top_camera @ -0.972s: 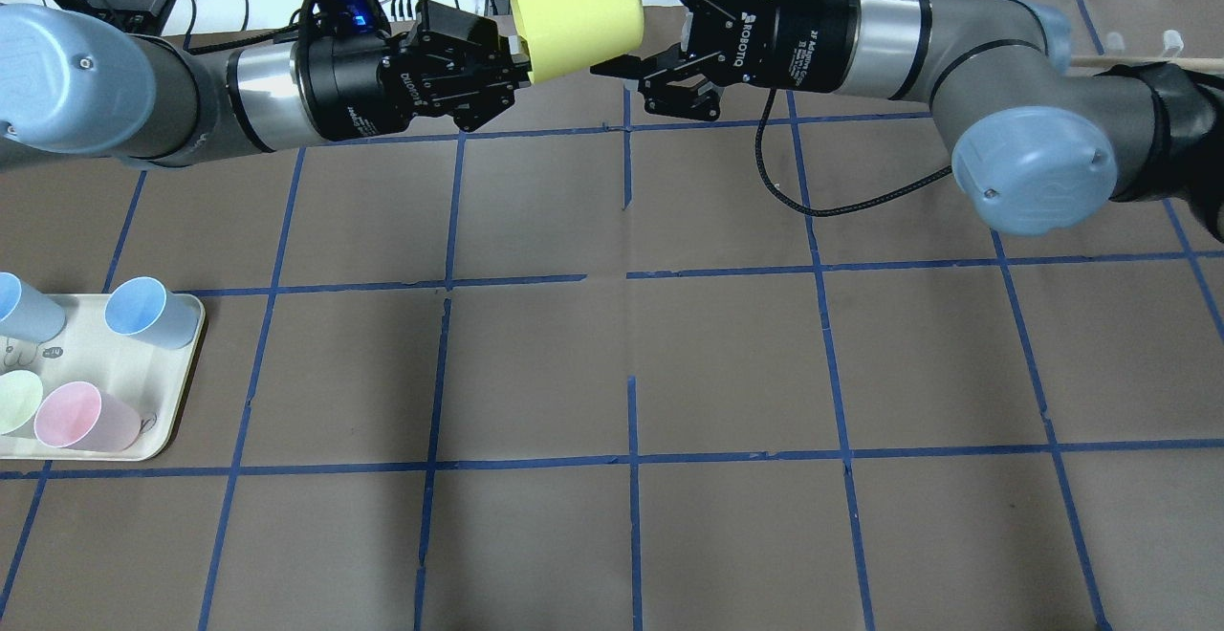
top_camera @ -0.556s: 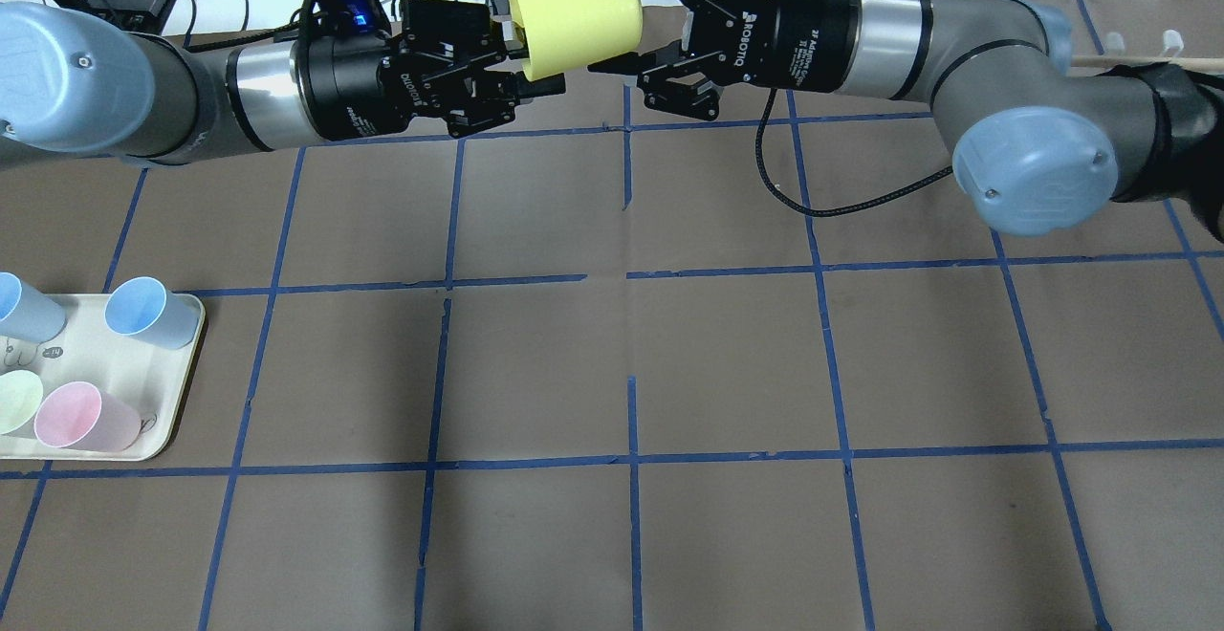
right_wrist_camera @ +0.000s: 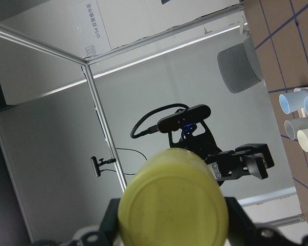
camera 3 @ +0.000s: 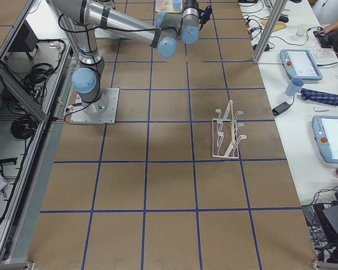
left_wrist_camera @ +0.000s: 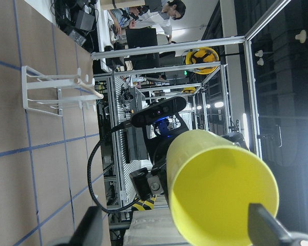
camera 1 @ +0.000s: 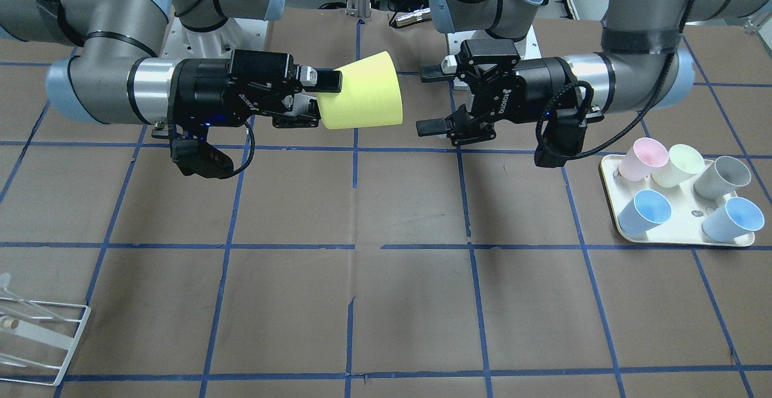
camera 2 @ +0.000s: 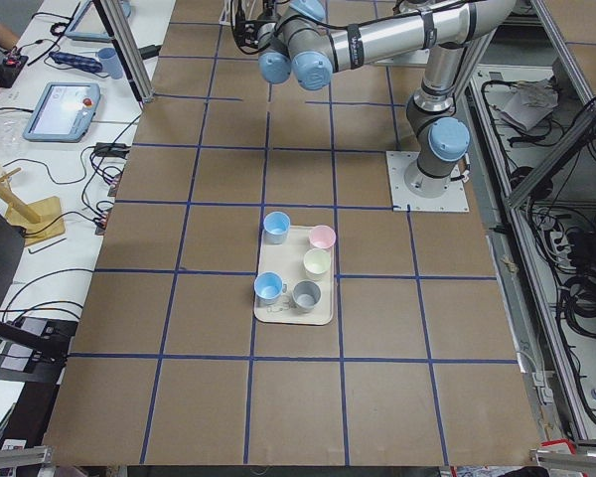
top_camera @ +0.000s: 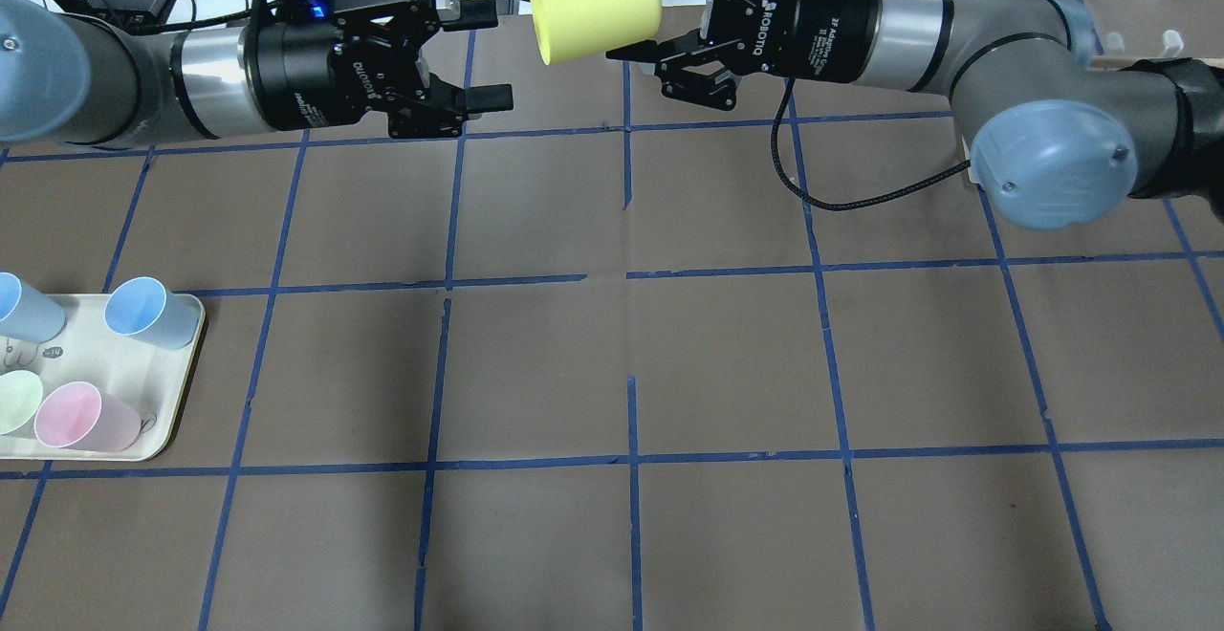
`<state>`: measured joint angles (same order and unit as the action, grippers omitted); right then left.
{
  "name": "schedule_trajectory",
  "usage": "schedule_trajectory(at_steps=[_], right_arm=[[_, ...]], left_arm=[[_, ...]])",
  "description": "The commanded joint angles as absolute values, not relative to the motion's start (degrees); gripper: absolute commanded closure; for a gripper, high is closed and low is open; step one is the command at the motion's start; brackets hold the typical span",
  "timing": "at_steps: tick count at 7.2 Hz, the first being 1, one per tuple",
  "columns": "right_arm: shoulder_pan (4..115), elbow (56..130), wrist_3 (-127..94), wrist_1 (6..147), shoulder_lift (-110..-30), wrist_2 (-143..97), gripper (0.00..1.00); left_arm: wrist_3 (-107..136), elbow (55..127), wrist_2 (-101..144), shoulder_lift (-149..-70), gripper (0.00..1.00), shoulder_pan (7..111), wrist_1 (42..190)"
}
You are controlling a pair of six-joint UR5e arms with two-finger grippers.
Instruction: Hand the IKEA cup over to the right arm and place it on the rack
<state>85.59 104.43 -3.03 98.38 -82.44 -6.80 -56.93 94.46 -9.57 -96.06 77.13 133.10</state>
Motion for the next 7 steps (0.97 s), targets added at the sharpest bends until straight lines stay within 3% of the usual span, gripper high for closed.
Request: schedule_trajectory(at_steps=[1,4,7], right_arm=[[82.5,104.3,-4.6,98.5,-82.7,-6.4,0.37],[78.1,103.8,-6.2,103.3,-83.0,8.1,0.4],[77.4,98.4,-6.3,103.0,-83.5,30.2,0.4]], left_arm=[[-49.2,89.2,-23.2,-94.5,0.0,74.3,132.6],[-26.2,83.7,-32.1,-94.3,0.0,76.7,124.8],[5.5,84.7,-58.3,-94.4,0.0,89.9,94.6]])
